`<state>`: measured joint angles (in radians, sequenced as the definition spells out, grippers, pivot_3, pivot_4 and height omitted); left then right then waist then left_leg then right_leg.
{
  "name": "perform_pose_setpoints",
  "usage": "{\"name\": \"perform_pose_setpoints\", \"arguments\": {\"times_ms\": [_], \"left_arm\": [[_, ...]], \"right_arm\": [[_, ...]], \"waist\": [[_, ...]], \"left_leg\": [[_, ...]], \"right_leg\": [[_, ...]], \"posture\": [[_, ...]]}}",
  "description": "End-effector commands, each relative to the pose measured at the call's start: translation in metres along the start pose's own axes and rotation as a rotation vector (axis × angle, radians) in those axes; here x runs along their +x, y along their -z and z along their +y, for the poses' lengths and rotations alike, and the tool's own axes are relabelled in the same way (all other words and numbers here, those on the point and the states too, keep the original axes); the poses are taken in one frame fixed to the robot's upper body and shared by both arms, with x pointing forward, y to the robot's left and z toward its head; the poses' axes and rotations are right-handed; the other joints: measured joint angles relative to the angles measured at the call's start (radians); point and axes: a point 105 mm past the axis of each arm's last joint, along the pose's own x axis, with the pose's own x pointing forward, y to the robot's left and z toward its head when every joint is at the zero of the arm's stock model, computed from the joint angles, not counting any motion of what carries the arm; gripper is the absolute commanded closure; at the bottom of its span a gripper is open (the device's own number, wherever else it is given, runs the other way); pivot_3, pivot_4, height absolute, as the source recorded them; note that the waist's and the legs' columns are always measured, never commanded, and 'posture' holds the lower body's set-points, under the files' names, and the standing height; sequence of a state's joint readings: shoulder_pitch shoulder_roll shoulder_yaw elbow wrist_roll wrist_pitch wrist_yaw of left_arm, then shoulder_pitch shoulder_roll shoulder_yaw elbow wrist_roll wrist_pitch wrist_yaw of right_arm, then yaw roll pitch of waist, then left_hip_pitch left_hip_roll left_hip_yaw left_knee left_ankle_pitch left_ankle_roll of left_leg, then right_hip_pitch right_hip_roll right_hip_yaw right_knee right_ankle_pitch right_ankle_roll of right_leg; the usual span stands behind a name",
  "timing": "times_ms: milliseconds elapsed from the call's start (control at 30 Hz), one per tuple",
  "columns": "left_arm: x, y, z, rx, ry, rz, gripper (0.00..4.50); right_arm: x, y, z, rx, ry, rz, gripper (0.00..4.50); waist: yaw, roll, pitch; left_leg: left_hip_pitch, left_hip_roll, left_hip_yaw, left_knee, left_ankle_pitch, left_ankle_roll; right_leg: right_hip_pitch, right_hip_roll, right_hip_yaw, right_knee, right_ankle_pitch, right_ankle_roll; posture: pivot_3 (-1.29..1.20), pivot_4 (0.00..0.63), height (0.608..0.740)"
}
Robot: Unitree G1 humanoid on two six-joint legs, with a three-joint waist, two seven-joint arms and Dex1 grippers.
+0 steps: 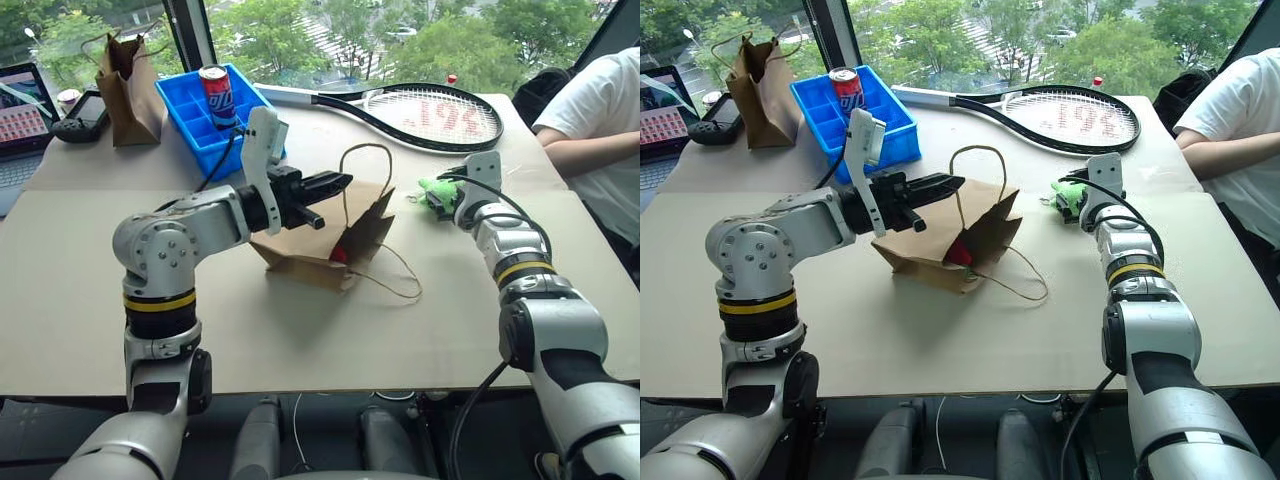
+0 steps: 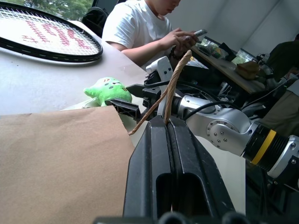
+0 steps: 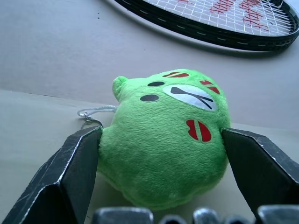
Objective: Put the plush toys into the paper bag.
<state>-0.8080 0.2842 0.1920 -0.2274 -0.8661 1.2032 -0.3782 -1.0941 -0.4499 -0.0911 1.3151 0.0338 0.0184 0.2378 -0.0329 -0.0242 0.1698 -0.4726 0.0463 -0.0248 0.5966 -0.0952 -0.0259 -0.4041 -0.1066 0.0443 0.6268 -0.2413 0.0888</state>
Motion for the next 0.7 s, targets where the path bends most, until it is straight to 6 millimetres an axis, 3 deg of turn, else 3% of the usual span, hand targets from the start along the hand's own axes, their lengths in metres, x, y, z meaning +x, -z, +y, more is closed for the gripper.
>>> {"name": "perform_pose_setpoints", "arguments": {"times_ms": [33,200,333,400,500,700], "left_arm": [[-0.005,-0.006,-0.006,0.039,0.003,-0.024,4.5],[-0.002,-0.004,-0.007,0.034,0.015,-0.018,4.5],[0.001,-0.003,-0.006,0.025,0.031,-0.014,4.5],[0.004,-0.003,-0.006,0.02,0.044,-0.011,4.5],[0.007,-0.005,-0.007,0.025,0.068,-0.011,4.5],[0.013,-0.01,0.003,0.032,0.049,-0.023,4.5]], "right_arm": [[0.0,-0.003,-0.002,-0.011,0.021,-0.024,1.48],[-0.001,-0.023,-0.001,-0.073,-0.019,-0.11,3.2],[-0.009,-0.041,0.01,-0.318,-0.2,-0.159,4.47],[-0.021,-0.028,0.027,-0.531,-0.392,-0.087,4.47],[-0.049,-0.021,0.055,-0.634,-0.592,-0.057,4.47],[-0.096,0.0,0.08,-0.834,-0.726,0.067,4.47]], "waist": [[-0.004,0.0,0.0],[-0.005,0.0,0.0],[-0.007,0.001,0.0],[-0.007,0.001,0.0],[-0.005,0.001,0.0],[-0.004,0.002,0.001]], "left_leg": [[0.001,0.0,0.0,0.0,0.0,-0.001],[0.004,0.0,-0.001,0.0,0.003,-0.004],[0.004,-0.001,-0.001,0.0,0.004,-0.004],[0.004,-0.001,-0.001,0.0,0.004,-0.004],[0.003,-0.001,-0.001,0.0,0.004,-0.004],[0.004,-0.001,-0.001,-0.001,0.004,-0.004]], "right_leg": [[0.001,0.0,0.0,0.001,0.0,0.0],[0.002,0.0,0.0,0.002,0.001,-0.001],[0.002,0.0,0.0,0.002,0.001,-0.001],[0.002,0.0,0.0,0.002,0.001,-0.001],[0.002,0.0,0.0,0.003,0.0,0.0],[0.001,0.0,0.0,0.004,0.0,0.0]], "posture": [[0.0,0.15,0.74],[0.0,0.15,0.74],[0.0,0.15,0.74],[0.0,0.15,0.74],[0.0,0.15,0.74],[0.0,0.15,0.74]]}}
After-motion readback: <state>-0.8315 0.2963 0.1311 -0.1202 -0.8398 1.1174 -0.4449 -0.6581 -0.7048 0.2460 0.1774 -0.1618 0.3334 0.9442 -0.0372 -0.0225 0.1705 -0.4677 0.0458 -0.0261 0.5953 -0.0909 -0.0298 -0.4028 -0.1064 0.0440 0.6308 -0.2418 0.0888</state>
